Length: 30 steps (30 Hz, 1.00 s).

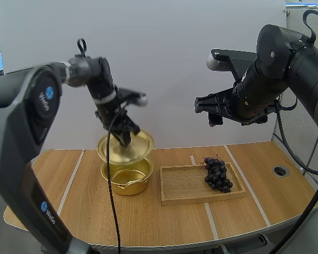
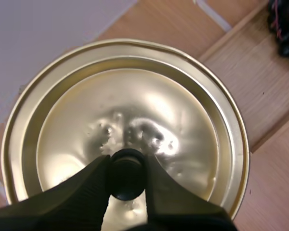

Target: Open the pot, put the grape inside, and close it

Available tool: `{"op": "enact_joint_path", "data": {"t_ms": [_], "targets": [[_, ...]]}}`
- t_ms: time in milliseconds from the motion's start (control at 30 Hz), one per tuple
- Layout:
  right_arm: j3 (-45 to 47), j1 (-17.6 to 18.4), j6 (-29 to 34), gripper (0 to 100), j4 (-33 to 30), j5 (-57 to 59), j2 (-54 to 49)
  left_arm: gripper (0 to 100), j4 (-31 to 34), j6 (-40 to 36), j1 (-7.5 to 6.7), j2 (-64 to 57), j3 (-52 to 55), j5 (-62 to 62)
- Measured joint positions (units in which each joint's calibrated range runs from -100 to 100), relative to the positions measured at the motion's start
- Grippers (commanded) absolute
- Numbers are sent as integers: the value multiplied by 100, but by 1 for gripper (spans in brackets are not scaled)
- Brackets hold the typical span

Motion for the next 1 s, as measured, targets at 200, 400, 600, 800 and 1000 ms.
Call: {"op": "enact_joint_path", "data": {"t_ms": [200, 400, 600, 800, 1000], "targets": [[0, 0, 0, 100, 0, 0, 0, 0, 0, -127, 0, -757, -871, 45], [0, 0, 0, 100, 0, 0, 0, 0, 54, -171, 0, -1283, -1947, 45], [0, 0, 0, 100, 0, 0, 0, 0, 251, -379, 0, -1519, -3119, 45], [0, 0, 0, 100, 0, 0, 0, 0, 546, -636, 0, -1541, -4274, 45], [0, 0, 157, 100, -205, 0, 0, 0, 582, -767, 0, -1566, -5181, 45]]}}
